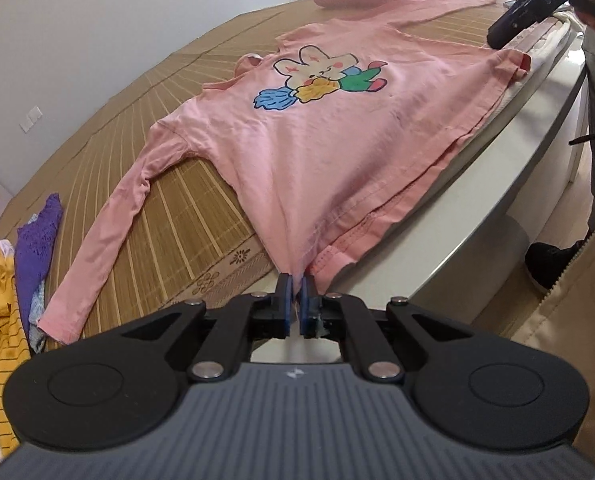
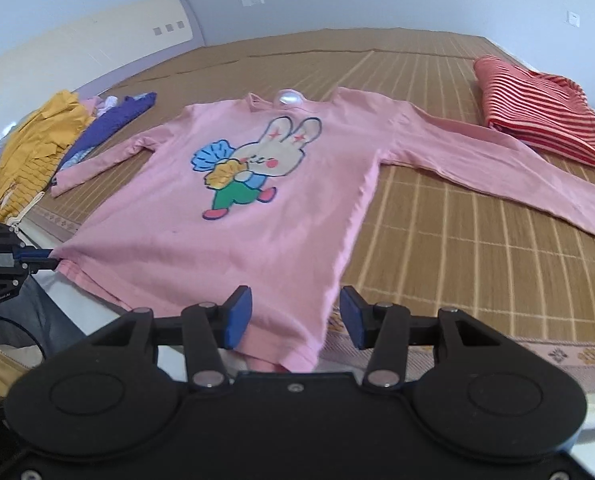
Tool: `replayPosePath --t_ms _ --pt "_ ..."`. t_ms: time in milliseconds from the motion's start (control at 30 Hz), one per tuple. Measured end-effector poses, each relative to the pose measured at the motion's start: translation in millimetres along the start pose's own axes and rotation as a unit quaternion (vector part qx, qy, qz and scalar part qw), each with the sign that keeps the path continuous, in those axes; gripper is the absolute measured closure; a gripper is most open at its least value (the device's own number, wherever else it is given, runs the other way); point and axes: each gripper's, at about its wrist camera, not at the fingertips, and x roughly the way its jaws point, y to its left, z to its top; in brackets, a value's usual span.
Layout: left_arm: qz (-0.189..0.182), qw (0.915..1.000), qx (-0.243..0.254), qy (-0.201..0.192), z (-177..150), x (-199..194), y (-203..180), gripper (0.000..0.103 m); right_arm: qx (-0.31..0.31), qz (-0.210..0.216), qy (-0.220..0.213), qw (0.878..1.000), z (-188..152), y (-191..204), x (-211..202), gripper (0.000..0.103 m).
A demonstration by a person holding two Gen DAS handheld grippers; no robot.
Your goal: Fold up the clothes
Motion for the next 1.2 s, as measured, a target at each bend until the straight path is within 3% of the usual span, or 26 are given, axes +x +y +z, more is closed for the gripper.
replayPosePath --t_ms 133,367,433,533,633,733,833,933,1133,1200 --pt "-0.004 1.0000 -0.008 0.004 -4 -2 3 0.098 -0.012 0.010 -0.001 1.000 3 8 13 0.052" --pt "0.003 0.9968 -0.079 -0.014 -10 -16 31 0.095 -0.065 -0.006 0.023 0.998 -10 19 25 0.051" --pt "0.016 0.9936 -0.110 -0.022 -12 -18 44 0.091 -0.070 -0.001 0.034 0.997 -10 18 21 0.051" --pt "0.042 0.9856 -0.159 -0.040 -11 -19 69 0.069 -0.053 0.015 0.019 0.998 -6 12 6 0.051" --pt "0.054 0.9795 -0.184 -0.061 -3 -18 89 0.067 -0.014 0.028 -0.016 0.999 5 1 -7 0.051" --pt "0.038 0.9783 -0.178 -0.098 27 -12 105 0.064 -0.006 0.035 -0.046 0.998 23 -4 -14 0.051" --pt "0.010 0.9769 -0.165 -0.136 72 -2 121 0.060 -0.017 0.040 -0.062 0.997 59 -3 -15 0.074" --pt "-0.024 0.9725 -0.154 -0.173 122 12 140 0.054 -0.034 0.041 -0.087 0.995 105 -3 -11 0.074" --pt "-0.085 0.9664 -0.172 -0.171 207 98 163 0.046 -0.040 0.006 -0.094 0.995 192 -3 51 0.072" --pt "-0.084 0.9696 -0.177 -0.147 223 140 161 0.046 -0.027 0.000 -0.092 0.995 205 -9 88 0.074"
